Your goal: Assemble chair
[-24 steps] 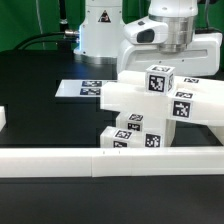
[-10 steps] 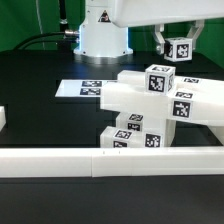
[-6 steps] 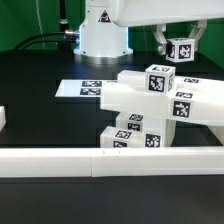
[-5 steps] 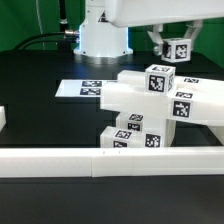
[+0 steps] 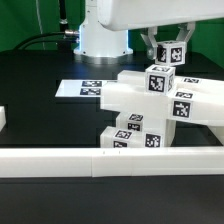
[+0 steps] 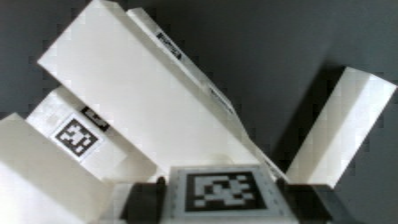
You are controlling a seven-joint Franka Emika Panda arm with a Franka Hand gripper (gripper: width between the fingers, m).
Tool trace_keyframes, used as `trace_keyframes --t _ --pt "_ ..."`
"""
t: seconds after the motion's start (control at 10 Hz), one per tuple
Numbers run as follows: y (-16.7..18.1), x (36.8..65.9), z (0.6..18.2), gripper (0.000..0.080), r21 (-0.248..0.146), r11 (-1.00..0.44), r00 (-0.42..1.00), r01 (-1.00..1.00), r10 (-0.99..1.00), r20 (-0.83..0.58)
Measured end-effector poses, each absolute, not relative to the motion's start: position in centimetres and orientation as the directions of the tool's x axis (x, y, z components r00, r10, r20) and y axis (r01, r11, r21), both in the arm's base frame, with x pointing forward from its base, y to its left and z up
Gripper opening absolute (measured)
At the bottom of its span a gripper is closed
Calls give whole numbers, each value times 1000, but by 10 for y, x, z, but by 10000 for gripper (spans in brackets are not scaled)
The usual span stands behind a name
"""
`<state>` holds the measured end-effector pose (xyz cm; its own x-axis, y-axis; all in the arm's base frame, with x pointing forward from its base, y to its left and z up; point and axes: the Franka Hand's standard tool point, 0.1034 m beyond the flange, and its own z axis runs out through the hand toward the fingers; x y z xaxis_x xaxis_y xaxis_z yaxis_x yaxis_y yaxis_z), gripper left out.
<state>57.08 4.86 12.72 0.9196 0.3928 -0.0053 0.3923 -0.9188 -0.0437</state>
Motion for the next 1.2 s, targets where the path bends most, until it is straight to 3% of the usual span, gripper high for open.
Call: trace_keyframes --t 1.2 --pt "49 567 115 284 -44 -926 926 376 377 -20"
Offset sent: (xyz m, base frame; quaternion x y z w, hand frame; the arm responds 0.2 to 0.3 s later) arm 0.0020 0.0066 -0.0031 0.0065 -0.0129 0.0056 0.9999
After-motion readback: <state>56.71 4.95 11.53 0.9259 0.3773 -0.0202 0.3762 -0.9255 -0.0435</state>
